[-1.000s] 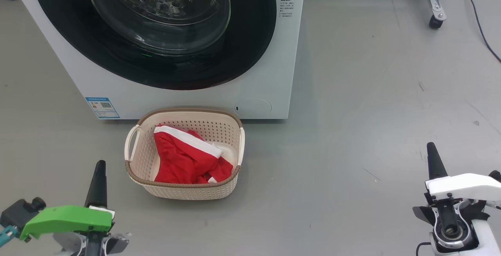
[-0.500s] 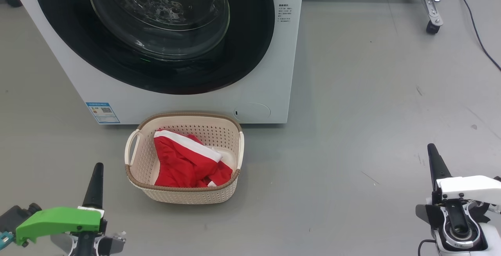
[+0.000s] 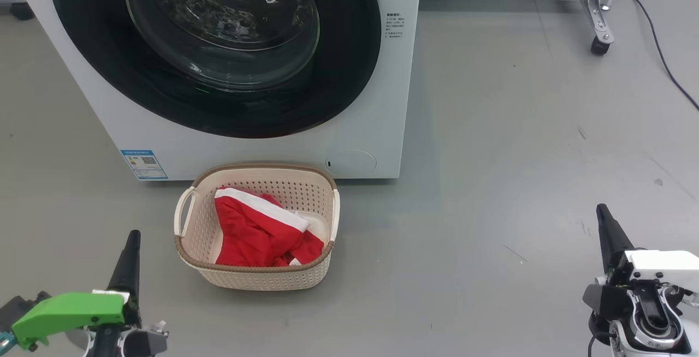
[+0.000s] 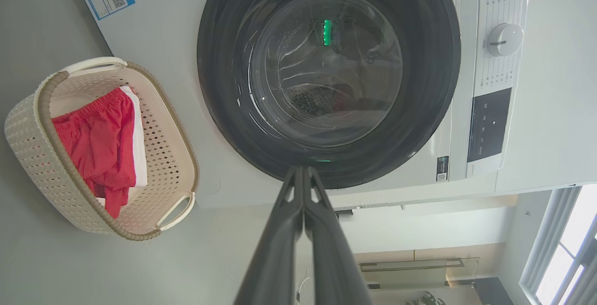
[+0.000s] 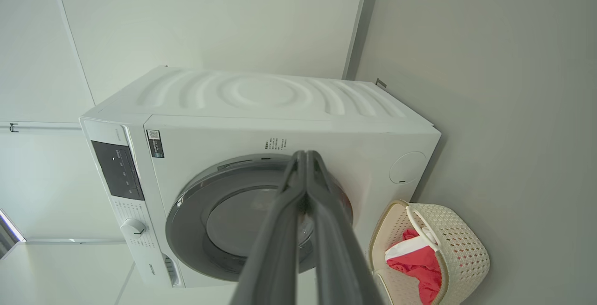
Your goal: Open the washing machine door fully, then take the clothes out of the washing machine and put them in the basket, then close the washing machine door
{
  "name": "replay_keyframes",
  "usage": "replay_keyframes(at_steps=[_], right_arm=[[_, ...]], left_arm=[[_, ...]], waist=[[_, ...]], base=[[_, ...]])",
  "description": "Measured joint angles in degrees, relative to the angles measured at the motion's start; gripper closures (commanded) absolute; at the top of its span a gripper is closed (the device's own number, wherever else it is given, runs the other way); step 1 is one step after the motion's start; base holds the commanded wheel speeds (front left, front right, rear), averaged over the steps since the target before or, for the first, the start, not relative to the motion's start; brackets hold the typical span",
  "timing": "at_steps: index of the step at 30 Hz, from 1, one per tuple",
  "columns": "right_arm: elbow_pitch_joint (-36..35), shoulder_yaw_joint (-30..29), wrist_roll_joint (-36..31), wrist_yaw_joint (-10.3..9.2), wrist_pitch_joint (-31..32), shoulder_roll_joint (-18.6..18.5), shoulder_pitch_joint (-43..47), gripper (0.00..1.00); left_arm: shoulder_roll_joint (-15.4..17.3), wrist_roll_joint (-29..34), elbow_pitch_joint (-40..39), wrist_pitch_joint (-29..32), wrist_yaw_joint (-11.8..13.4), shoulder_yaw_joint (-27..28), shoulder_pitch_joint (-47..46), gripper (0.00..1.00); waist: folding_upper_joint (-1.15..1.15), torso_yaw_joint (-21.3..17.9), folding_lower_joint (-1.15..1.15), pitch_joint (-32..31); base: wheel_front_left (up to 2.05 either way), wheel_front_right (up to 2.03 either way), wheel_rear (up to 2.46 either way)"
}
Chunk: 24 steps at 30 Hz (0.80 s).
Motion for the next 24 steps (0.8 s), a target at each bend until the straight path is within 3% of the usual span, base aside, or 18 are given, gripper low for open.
replay_keyframes(at_steps=[4, 24], right_arm=[[0.02, -0.37, 2.56, 0.45, 0.56, -0.01, 0.14, 1.00], [0.02, -0.38, 2.63, 0.45, 0.68, 0.00, 0.18, 1.00]], left_arm=[[0.00, -2.53, 0.22, 0.46, 0.00, 0.21, 0.00, 1.00], [0.00, -2.53, 0.59, 0.70, 0.00, 0.29, 0.00, 1.00]], waist=[[0.00, -0.05, 0.00, -0.21], [0.00, -0.04, 0.00, -0.21]], base=[[0.00, 0.00, 0.00], [0.00, 0.00, 0.00]])
